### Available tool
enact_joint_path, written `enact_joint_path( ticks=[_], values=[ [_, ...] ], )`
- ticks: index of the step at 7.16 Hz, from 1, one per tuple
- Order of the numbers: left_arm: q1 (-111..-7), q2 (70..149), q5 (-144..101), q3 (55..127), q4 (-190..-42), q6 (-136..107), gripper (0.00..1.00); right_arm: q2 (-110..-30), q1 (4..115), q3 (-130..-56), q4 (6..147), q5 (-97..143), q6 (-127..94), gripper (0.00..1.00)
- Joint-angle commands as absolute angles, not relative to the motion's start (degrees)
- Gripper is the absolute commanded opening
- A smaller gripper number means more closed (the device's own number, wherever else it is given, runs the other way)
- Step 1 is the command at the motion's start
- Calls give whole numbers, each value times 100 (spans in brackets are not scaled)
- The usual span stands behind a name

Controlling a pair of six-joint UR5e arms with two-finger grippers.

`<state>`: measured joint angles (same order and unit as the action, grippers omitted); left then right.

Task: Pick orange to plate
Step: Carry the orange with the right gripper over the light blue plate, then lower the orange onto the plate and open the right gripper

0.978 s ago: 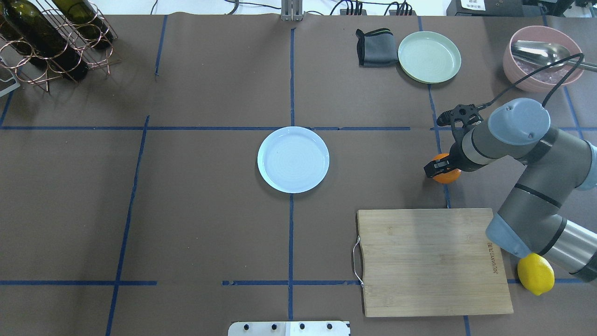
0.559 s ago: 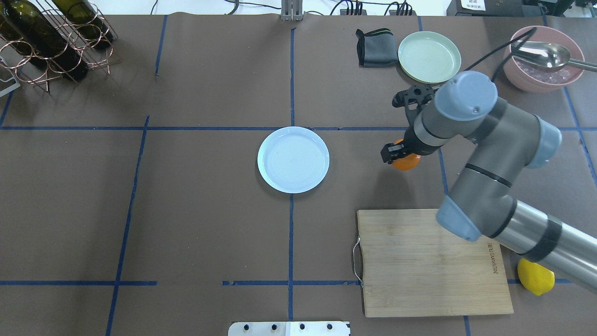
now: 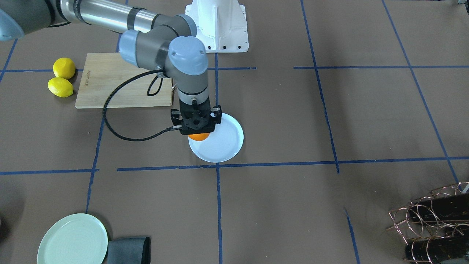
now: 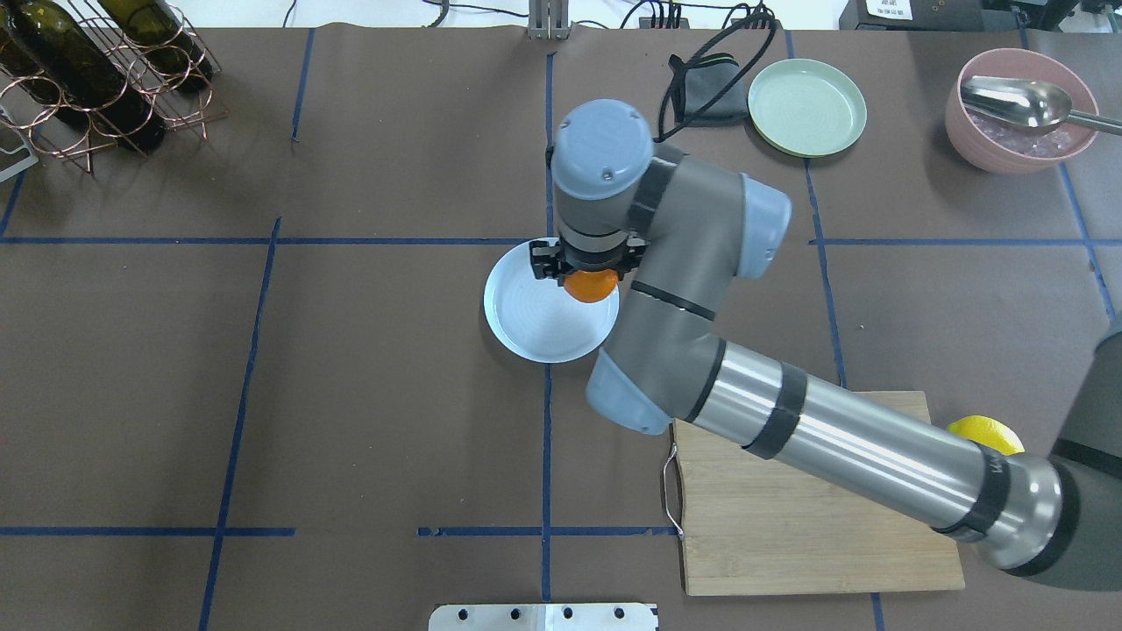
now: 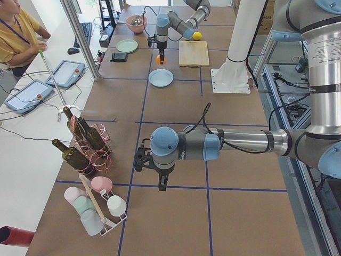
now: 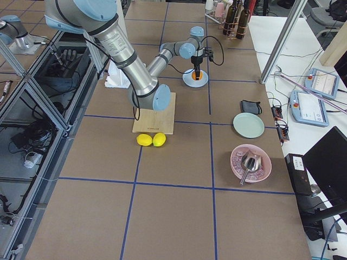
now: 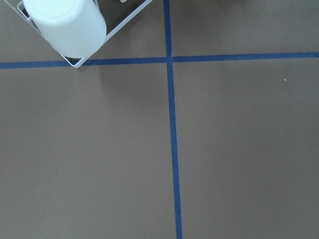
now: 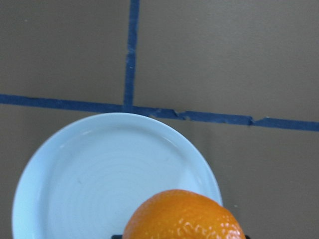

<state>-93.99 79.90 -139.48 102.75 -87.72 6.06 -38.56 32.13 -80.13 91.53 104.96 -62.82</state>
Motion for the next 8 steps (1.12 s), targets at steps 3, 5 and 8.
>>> enact_joint_path(
  ticks=[3,5,8],
  values=[
    [-9396,7989,-13948,10275,-8771,606,100,-3507,2883,-7260,8982,9863,-6495,0],
    [-9396,7989,-13948,10283,-8771,606,100,-3507,2857,-7198,8956,9826,-6478,13],
    [-9404,7989,-13948,10301,-8771,606,100,-3498,2830,-7146,8947,9817,-6757,100]
  ],
)
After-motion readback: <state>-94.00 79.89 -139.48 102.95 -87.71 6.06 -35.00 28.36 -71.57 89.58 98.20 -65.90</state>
